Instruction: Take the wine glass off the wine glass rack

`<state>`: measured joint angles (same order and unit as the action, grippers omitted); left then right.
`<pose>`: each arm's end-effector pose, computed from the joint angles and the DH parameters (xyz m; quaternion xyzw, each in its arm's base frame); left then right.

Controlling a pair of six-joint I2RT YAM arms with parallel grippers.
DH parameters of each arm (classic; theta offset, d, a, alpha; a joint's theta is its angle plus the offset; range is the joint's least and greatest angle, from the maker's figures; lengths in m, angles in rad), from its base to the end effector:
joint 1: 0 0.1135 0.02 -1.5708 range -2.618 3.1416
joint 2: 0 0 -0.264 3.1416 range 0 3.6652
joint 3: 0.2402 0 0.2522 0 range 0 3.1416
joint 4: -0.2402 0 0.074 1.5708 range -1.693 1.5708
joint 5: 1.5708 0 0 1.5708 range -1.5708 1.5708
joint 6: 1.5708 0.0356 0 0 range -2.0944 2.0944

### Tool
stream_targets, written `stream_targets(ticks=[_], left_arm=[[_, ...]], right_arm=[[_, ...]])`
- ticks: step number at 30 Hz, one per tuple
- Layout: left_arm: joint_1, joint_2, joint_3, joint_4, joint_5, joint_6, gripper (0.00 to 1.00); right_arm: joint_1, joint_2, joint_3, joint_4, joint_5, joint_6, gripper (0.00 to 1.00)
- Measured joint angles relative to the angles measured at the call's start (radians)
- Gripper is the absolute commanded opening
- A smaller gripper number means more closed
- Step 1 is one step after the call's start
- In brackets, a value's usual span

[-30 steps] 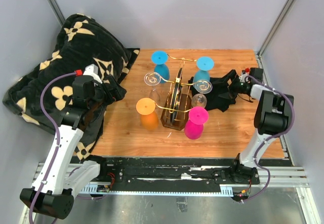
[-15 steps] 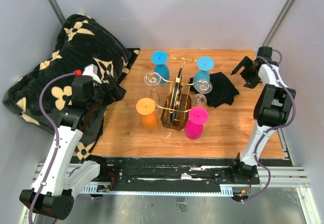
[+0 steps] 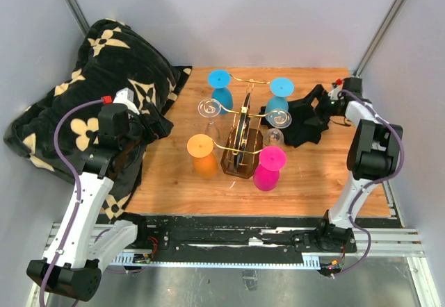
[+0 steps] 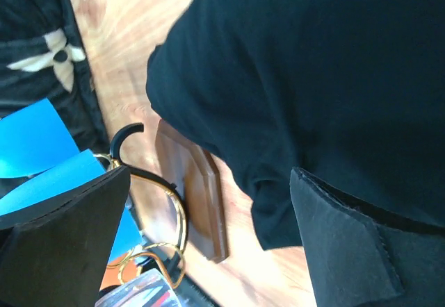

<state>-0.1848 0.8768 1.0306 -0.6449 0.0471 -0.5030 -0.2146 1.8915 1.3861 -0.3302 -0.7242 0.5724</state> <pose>0.1772 -0.0348 0.3616 -0.1239 0.8486 -0.1923 0.4770 0.4096 -0.0651 0.2233 0.2170 0.8548 0.3851 0.2719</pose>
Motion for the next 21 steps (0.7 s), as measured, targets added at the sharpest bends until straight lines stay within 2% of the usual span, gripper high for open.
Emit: stream_targets(ticks=[6,9,12,16,21], left_arm=[[0.0,0.007,0.004,-0.001,0.0,0.0,1.0],[0.0,0.007,0.004,-0.001,0.0,0.0,1.0],[0.0,0.007,0.004,-0.001,-0.001,0.0,1.0],[0.0,0.007,0.004,-0.002,-0.002,0.001,1.0],[0.0,0.01,0.004,-0.005,-0.008,0.002,1.0]], right_arm=[[0.068,0.123,-0.019,0.11,-0.169,0.103,0.99],[0.092,0.152,-0.016,0.166,-0.214,0.153,0.98],[0.105,0.213,0.036,0.136,-0.216,0.164,0.98],[0.097,0.29,0.177,-0.057,-0.116,0.104,0.99],[0.072,0.293,0.371,-0.277,0.189,-0.037,0.98]])
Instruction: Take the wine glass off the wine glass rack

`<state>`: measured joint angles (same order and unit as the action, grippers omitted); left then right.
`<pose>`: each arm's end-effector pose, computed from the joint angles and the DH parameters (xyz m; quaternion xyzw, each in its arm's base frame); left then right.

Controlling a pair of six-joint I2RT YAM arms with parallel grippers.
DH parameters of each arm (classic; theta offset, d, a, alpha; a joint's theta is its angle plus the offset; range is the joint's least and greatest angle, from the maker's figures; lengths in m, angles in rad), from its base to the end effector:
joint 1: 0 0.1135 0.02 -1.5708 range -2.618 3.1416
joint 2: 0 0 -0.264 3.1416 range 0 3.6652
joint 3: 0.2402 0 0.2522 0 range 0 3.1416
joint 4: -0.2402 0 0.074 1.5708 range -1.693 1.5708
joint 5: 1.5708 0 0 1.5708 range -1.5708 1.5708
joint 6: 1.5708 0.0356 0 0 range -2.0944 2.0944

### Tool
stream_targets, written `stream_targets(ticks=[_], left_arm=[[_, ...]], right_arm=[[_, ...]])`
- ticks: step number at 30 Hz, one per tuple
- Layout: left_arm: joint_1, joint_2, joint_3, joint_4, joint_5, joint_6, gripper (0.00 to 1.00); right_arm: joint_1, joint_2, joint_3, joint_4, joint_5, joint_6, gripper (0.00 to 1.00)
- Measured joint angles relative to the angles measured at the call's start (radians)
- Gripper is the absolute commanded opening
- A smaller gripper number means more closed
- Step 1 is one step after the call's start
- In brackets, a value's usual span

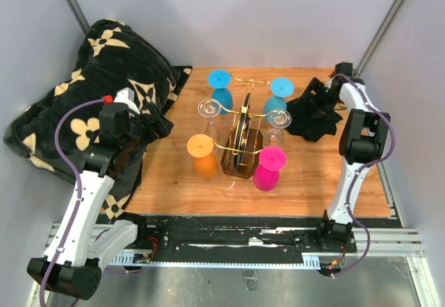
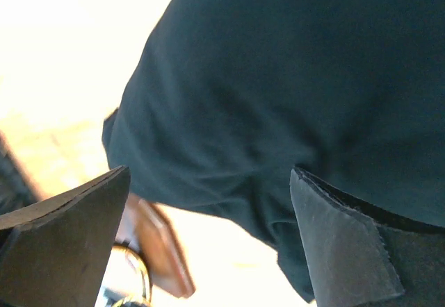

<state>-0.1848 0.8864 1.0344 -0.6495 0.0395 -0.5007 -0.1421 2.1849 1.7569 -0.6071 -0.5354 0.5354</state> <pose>0.1792 -0.0349 0.3608 -0.1254 0.8512 -0.1872 0.4741 0.4711 -0.0491 0.1922 0.2430 0.9004 0.3000 0.2005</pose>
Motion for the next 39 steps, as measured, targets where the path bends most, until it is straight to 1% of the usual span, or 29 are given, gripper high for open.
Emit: stream_targets(ticks=[2,5,8,10,11,12,15,16,17,20,24,29,33,39], left_arm=[[0.0,0.006,0.0,0.0,0.001,0.001,1.0],[0.0,0.013,0.0,-0.004,0.001,0.004,1.0],[0.0,0.012,0.001,-0.005,-0.001,0.006,1.0],[0.0,0.012,0.005,-0.009,-0.003,0.007,1.0],[0.0,0.012,0.008,-0.013,-0.006,0.008,1.0],[0.0,0.012,0.01,-0.014,-0.01,0.01,1.0],[0.0,0.011,0.013,-0.02,-0.021,0.011,1.0],[0.0,0.011,0.013,-0.022,-0.022,0.012,1.0],[0.0,0.011,0.013,-0.026,-0.022,0.012,1.0],[0.0,0.011,0.013,-0.035,-0.021,0.012,1.0],[0.0,0.008,0.013,-0.034,-0.019,0.01,1.0],[0.0,0.002,0.013,-0.034,-0.013,0.006,1.0],[0.0,0.001,0.013,-0.034,-0.012,0.006,1.0],[0.0,0.002,0.012,-0.029,-0.008,0.007,1.0]], right_arm=[[-0.029,0.013,0.089,-0.064,0.102,-0.039,0.98],[-0.084,0.081,0.275,-0.143,0.23,-0.09,0.98],[-0.126,0.198,0.489,-0.214,0.298,-0.119,0.99],[-0.145,0.263,0.592,-0.259,0.325,-0.132,0.99],[-0.146,0.264,0.579,-0.256,0.333,-0.141,0.99],[-0.144,0.24,0.525,-0.243,0.338,-0.148,0.98],[-0.109,0.065,0.221,-0.163,0.358,-0.163,0.99],[-0.091,0.0,0.138,-0.155,0.365,-0.172,0.99],[-0.07,-0.055,0.092,-0.162,0.376,-0.183,0.99],[-0.01,-0.163,0.091,-0.176,0.396,-0.23,0.99],[0.044,-0.22,0.105,-0.189,0.406,-0.288,0.99],[0.058,-0.162,0.093,-0.238,0.409,-0.319,0.98],[0.065,-0.115,0.043,-0.254,0.409,-0.332,0.99],[0.128,-0.051,0.045,-0.273,0.393,-0.355,0.99]])
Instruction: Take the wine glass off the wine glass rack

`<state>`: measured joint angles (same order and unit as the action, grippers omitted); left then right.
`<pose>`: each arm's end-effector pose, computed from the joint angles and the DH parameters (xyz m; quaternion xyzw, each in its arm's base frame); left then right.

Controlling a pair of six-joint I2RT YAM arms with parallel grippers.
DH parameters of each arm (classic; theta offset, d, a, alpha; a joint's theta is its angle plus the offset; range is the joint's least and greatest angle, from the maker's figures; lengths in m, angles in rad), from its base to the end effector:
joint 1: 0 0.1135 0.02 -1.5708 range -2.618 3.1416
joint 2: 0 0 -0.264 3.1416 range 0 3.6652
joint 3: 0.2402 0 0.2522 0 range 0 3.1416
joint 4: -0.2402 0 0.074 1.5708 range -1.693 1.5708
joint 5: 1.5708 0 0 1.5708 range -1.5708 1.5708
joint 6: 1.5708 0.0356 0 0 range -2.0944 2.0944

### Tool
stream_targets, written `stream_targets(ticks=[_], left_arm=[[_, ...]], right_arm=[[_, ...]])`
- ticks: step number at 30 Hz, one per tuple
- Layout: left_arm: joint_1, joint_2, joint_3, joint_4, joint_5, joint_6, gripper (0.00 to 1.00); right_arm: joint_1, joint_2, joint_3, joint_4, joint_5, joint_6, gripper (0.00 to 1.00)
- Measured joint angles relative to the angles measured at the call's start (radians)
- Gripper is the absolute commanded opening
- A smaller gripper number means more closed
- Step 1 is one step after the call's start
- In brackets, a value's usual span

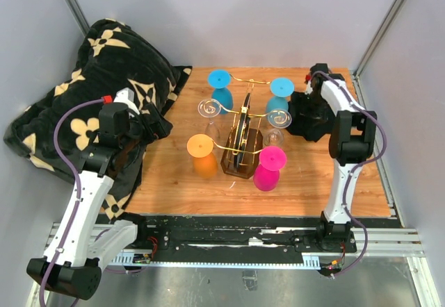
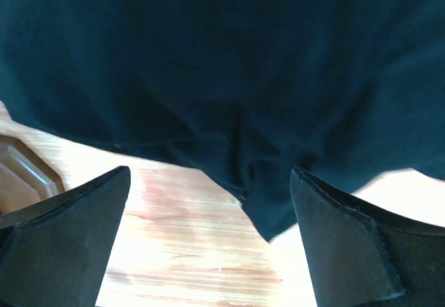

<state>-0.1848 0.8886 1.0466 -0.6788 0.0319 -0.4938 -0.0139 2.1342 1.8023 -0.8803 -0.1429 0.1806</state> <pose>0.1778 -0.0344 0.3617 -0.1252 0.8561 -0.1798 0.4680 0.4505 -0.0012 0.2113 0.0826 0.9781 0.0848 0.1714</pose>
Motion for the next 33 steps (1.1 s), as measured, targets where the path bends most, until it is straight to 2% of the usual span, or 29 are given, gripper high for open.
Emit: stream_targets(ticks=[5,12,21,26,30,33], left_arm=[[0.0,0.008,0.0,0.001,-0.003,0.013,1.0],[0.0,0.027,0.0,0.002,-0.013,0.043,1.0],[0.0,0.081,0.0,0.002,-0.014,0.068,1.0],[0.0,0.081,0.0,0.002,-0.031,0.076,1.0],[0.0,0.081,0.0,0.003,-0.035,0.076,1.0],[0.0,0.079,0.0,0.004,-0.035,0.07,1.0]], right_arm=[[0.024,0.163,0.172,-0.058,0.018,0.018,0.98],[-0.058,0.377,0.528,-0.203,0.064,0.053,0.98],[-0.187,0.487,0.731,-0.134,0.206,0.055,0.98],[-0.199,0.44,0.658,0.02,0.249,0.047,0.99],[-0.148,0.206,0.378,0.185,0.256,0.027,0.98],[-0.085,-0.026,0.266,0.249,0.202,0.042,0.98]])
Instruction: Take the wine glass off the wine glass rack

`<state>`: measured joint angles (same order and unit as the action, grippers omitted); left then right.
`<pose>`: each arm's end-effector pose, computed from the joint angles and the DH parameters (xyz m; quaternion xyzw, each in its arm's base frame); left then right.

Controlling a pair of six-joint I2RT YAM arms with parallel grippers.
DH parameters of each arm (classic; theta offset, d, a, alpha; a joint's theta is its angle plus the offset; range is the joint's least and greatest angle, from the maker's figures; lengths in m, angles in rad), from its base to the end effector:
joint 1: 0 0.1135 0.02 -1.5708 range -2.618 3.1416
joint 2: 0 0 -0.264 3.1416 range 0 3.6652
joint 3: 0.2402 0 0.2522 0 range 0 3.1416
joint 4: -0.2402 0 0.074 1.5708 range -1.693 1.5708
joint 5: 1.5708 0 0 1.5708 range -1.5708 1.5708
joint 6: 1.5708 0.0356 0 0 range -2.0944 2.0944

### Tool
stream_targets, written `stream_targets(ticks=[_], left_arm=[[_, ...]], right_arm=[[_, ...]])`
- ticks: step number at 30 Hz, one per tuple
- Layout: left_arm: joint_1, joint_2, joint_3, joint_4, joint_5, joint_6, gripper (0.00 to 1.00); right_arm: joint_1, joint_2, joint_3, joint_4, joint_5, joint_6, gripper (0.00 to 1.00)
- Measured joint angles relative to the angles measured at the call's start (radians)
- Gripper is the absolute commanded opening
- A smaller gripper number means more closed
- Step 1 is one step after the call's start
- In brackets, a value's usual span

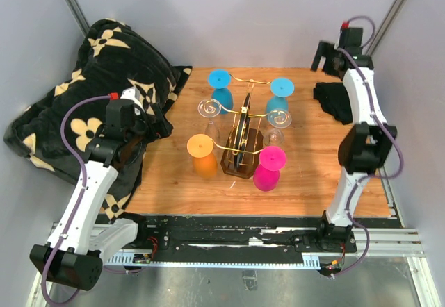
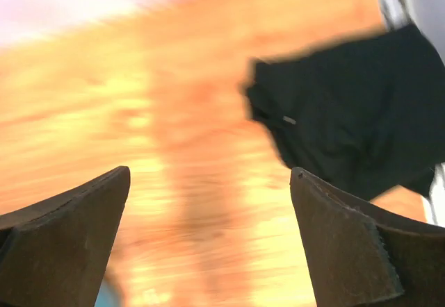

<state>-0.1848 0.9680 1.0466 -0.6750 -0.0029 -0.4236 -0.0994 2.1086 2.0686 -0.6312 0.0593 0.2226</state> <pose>0.1971 -0.0367 0.3485 -0.1059 0.8773 -0.1390 0.4470 0.4856 -0.0505 0.3223 0.1570 0.8864 0.0001 0.4354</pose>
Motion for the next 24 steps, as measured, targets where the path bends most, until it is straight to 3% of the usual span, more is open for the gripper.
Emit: stream_targets(ticks=[1,6,9,10,11,17,24], left_arm=[[0.0,-0.002,0.0,0.0,0.0,-0.002,1.0],[0.0,-0.026,-0.014,0.014,0.0,-0.017,1.0],[0.0,-0.029,-0.015,0.023,0.0,-0.03,1.0],[0.0,-0.029,-0.015,0.026,0.0,-0.034,1.0],[0.0,-0.029,-0.015,0.029,0.0,-0.037,1.0],[0.0,-0.031,-0.015,0.038,0.002,-0.055,1.0],[0.0,-0.042,-0.015,0.038,0.005,-0.056,1.0]], right_arm=[[0.018,-0.072,-0.016,0.024,-0.04,0.018,1.0],[0.015,-0.434,-0.161,0.185,-0.314,0.164,0.78],[-0.012,-0.553,-0.305,0.257,-0.446,0.251,0.78],[-0.015,-0.572,-0.342,0.269,-0.485,0.272,0.7],[-0.015,-0.581,-0.374,0.28,-0.522,0.285,0.67],[-0.012,-0.544,-0.582,0.298,-0.703,0.371,0.64],[-0.01,-0.595,-0.711,0.372,-0.815,0.426,0.61]])
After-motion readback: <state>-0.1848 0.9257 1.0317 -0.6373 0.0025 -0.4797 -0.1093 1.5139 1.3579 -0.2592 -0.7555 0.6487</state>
